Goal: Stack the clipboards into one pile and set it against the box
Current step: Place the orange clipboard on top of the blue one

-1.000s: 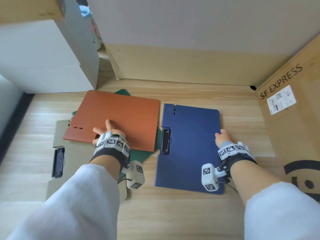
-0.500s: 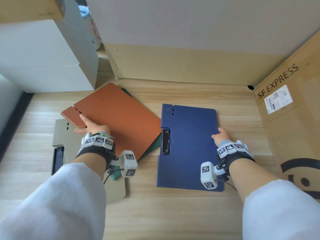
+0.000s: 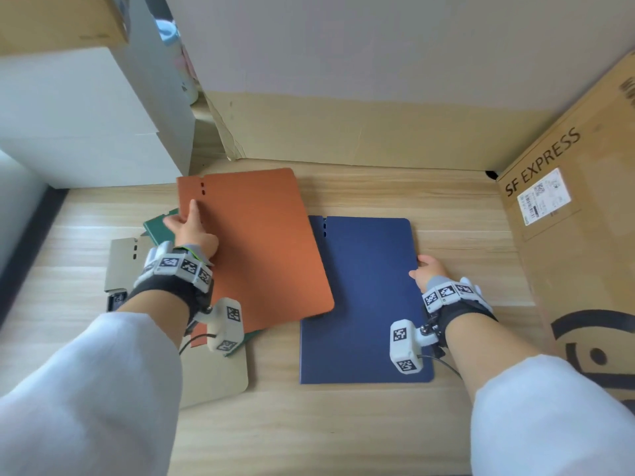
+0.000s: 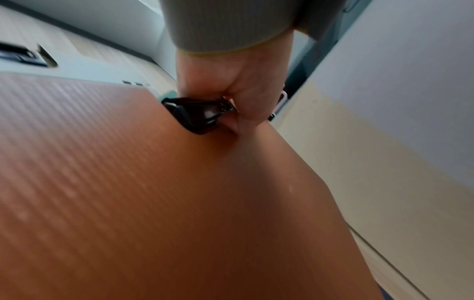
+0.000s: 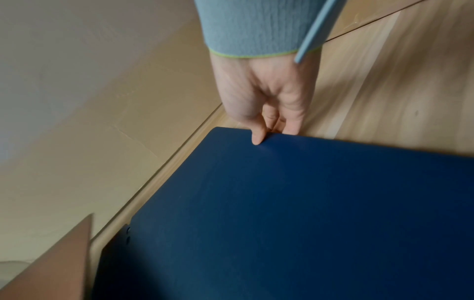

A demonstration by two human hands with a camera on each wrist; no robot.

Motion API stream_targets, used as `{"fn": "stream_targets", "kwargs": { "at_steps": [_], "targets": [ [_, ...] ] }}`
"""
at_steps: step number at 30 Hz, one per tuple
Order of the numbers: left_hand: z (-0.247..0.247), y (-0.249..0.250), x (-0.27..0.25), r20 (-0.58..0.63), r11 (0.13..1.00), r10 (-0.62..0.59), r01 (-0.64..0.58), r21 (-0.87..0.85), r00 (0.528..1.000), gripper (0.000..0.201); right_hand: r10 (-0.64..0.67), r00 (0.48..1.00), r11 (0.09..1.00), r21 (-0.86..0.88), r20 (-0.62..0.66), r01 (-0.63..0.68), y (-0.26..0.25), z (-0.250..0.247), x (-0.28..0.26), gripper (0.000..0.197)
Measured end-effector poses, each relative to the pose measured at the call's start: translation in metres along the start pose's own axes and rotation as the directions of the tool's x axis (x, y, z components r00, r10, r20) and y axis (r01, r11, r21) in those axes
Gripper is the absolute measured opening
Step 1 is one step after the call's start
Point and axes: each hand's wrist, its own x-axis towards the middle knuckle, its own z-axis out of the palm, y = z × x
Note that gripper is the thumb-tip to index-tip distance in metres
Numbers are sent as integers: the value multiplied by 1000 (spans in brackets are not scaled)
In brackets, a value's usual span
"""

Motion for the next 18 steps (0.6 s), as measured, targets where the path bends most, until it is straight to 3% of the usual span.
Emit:
{"fn": "stream_targets", "kwargs": {
  "at_steps": [4,8,14,18],
  "targets": [
    [41,16,-23,157,992,110,-119,48,981,80,-4,1000,1000,-6,18,4,-3,1,-3,49],
    [79,29,-39,219,976,159,-186,109,963,84,20,999,1000,-1,35,-20,0,5,4,44],
    [119,40,-60,263,980,138,-170,103,955,89,88,993,996,12,81,-89,9,-2,8,52],
    [138,44,-71,219,959,76,-131,253,973,88,112,991,994,-20,72,-111,16,-4,13,48]
  ]
}}
